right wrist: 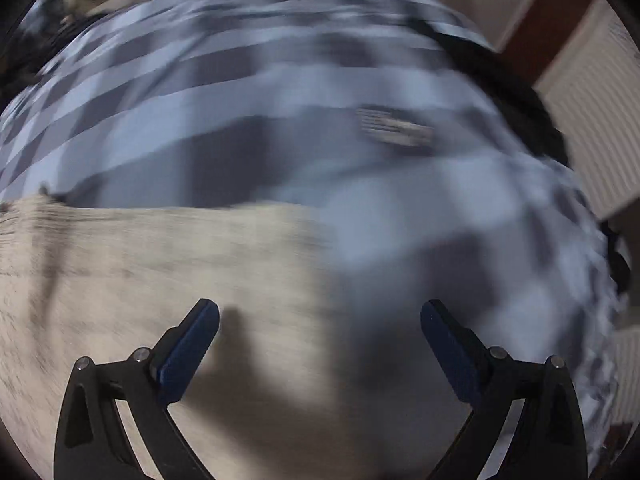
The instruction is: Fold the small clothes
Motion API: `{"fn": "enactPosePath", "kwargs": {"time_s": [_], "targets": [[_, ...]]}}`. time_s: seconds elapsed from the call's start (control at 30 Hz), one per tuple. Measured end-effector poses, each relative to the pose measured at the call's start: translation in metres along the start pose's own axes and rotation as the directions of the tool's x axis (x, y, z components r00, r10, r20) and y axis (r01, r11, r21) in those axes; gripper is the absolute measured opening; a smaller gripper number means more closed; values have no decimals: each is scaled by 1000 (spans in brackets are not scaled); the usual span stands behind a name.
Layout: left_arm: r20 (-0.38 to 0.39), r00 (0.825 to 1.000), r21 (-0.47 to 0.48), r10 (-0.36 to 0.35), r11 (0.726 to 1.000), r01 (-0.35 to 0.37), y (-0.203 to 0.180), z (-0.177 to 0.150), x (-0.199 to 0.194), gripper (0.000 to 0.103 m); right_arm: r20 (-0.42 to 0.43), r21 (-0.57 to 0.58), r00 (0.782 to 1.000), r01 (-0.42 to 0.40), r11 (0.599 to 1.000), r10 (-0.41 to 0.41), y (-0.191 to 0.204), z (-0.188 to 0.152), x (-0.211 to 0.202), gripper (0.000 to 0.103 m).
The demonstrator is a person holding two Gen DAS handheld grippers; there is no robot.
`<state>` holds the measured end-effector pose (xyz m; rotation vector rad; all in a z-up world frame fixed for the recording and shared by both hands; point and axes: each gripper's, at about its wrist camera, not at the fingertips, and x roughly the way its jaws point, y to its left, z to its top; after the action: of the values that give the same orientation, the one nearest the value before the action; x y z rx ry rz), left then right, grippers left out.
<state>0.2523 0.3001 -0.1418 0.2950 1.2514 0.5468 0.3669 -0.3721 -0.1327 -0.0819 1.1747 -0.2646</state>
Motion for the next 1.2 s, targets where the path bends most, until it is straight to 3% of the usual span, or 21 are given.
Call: {"fn": "enactPosePath", "kwargs": {"time_s": [0.07, 0.13, 0.2, 0.27, 0.4, 0.43, 0.53, 0.63, 0.8, 0.93, 1.03, 1.1, 1.13, 1.17, 1.2], "targets": [[28, 996, 18, -89, 996, 88, 15, -36, -25, 103, 0, 63, 1000, -26, 998, 26, -43, -20, -17, 99], [55, 987, -6, -152, 988, 153, 20, -67, -48, 103, -27, 108, 993, -113, 988, 117, -74, -49, -37, 99], [-12, 982, -52, -189, 981, 188, 15, -96, -62, 103, -49, 128, 983, -168, 977, 175, -83, -71, -57, 99], [-88, 960, -76, -265, 963, 259, 4, -118, -71, 103, -60, 110, 979, -188, 976, 195, -77, -89, -84, 99], [-74, 916, -69, -394, 918, 390, -19, -164, -102, 100, -58, 1, 979, -196, 981, 196, -48, -114, -123, 100], [-59, 887, -43, -458, 889, 456, -28, -174, -112, 100, -64, -35, 979, -197, 980, 194, -41, -122, -129, 100], [-65, 837, 67, -543, 835, 546, -53, -193, -131, 100, -93, -164, 975, -215, 963, 202, -22, -153, -138, 100], [-52, 825, 206, -563, 802, 561, -78, -203, -143, 100, -129, -251, 977, -200, 947, 172, -11, -179, -126, 100], [-36, 840, 398, -541, 763, 509, -111, -211, -146, 100, -198, -328, 965, -228, 917, 169, -2, -203, -87, 100], [-83, 810, 401, -580, 725, 560, -126, -208, -133, 100, -243, -382, 951, -273, 883, 189, 12, -207, -62, 100], [-99, 797, 399, -595, 710, 580, -136, -197, -126, 100, -250, -424, 950, -282, 861, 188, 25, -206, -49, 100], [-101, 782, 392, -615, 698, 600, -138, -189, -122, 89, -249, -456, 949, -289, 842, 191, 35, -204, -40, 99], [-118, 760, 383, -640, 676, 629, -139, -183, -121, 80, -243, -464, 951, -288, 838, 192, 38, -204, -37, 99], [-129, 741, 385, -659, 655, 650, -140, -179, -121, 62, -225, -471, 956, -278, 837, 190, 43, -204, -37, 88], [-129, 734, 393, -667, 645, 655, -142, -174, -120, 53, -214, -470, 956, -281, 837, 201, 47, -204, -36, 69]]}}
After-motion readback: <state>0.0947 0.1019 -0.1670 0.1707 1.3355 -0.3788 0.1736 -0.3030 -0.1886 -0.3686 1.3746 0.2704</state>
